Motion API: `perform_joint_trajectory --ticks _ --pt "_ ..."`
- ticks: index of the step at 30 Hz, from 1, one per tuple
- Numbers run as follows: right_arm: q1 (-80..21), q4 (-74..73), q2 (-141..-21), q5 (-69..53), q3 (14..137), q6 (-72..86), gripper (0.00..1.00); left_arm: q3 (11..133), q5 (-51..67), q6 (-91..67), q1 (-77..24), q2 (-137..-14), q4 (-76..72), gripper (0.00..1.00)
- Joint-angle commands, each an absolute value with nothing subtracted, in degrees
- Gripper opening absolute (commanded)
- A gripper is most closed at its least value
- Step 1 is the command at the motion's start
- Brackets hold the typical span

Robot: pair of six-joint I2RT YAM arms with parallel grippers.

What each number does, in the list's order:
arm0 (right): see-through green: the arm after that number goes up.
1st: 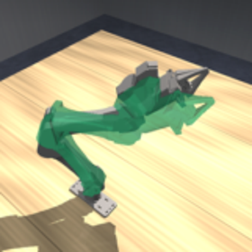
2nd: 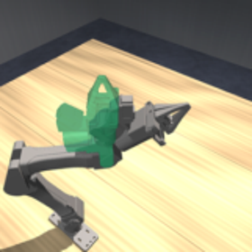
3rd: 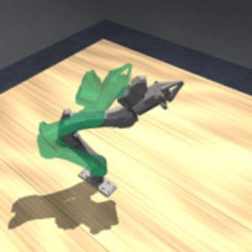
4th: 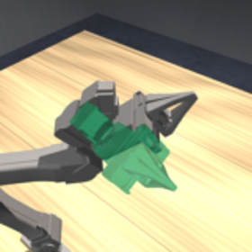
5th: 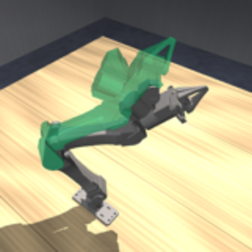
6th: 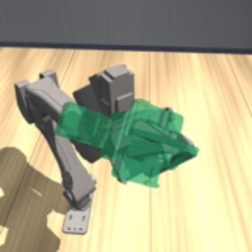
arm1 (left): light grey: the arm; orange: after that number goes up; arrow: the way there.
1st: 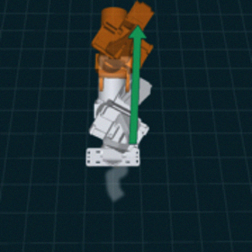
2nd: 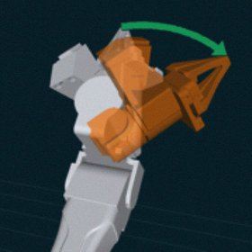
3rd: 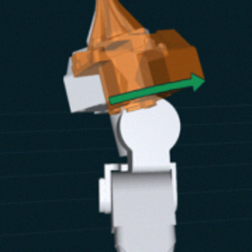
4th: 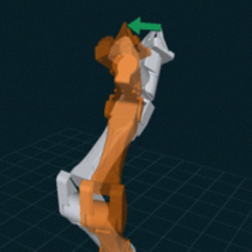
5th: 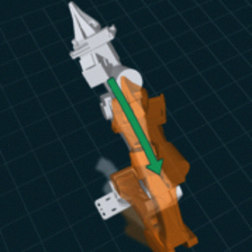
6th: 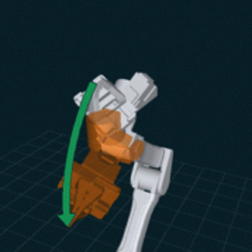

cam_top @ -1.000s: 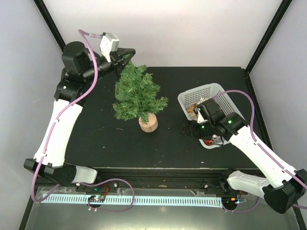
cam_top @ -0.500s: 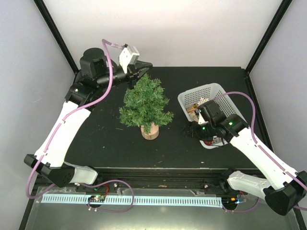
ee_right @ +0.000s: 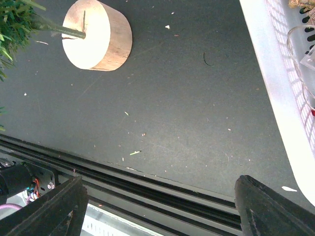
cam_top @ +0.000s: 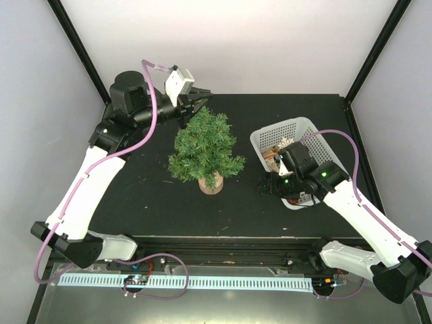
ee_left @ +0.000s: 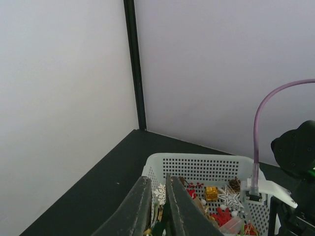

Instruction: Decorate the small christmas tree

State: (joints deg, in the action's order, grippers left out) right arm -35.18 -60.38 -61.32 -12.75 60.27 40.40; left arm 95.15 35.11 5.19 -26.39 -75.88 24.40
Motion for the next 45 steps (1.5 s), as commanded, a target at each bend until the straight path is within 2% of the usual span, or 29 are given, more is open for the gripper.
perform_joint_trajectory --ticks 1,6,9,11,18,21,24,28,30,33,41,45 --pt "-35.5 -59.41 -61.2 -12.48 59.99 40.17 0.82 95.09 34.35 6.32 -26.89 -73.74 22.73 0.14" --pt "-35.47 -59.71 -61.26 -12.33 60.45 39.78 0.82 94.73 34.69 6.49 -26.89 -71.1 23.19 0.31" --pt "-35.47 -60.24 -61.38 -11.96 61.12 39.28 0.83 94.54 34.78 6.86 -26.89 -70.32 23.54 0.51" --pt "-35.44 -61.14 -61.25 -10.45 62.21 39.01 0.83 94.38 35.06 7.23 -26.85 -69.66 23.95 0.6" --pt "-35.38 -66.21 -61.55 -3.92 66.97 37.53 0.86 93.01 32.24 9.05 -25.84 -66.4 26.4 0.73" --pt "-34.94 -69.26 -61.98 1.12 69.55 37.42 0.88 93.14 33.75 10.17 -22.37 -65.03 29.23 0.75" --pt "-32.09 -72.58 -62.86 4.96 70.61 36.59 0.95 94.21 37.42 8.85 -14.28 -64.77 32.98 0.75" --pt "-22.12 -74.33 -63.69 3.88 68.56 32.56 0.95 98.97 45.35 8.21 -0.92 -69.64 44.03 0.75" --pt "-15.88 -73.58 -63.66 0.77 67.79 29.88 0.95 101.59 45.1 10.48 2.64 -72.75 52.96 0.75" --pt "-13.7 -73.61 -64.94 4.84 68.94 28.64 0.93 100.91 40.26 14.78 5.08 -75.73 62.38 0.75" --pt "-13.71 -67.04 -66.03 2.5 58.54 30.06 0.91 81.5 29.74 20.91 6.33 -71.02 67.02 0.76" --pt "-13.67 -65.0 -67.27 1.01 54.39 29.18 0.88 79.25 27.87 22.44 6.82 -74.45 67.63 0.76"
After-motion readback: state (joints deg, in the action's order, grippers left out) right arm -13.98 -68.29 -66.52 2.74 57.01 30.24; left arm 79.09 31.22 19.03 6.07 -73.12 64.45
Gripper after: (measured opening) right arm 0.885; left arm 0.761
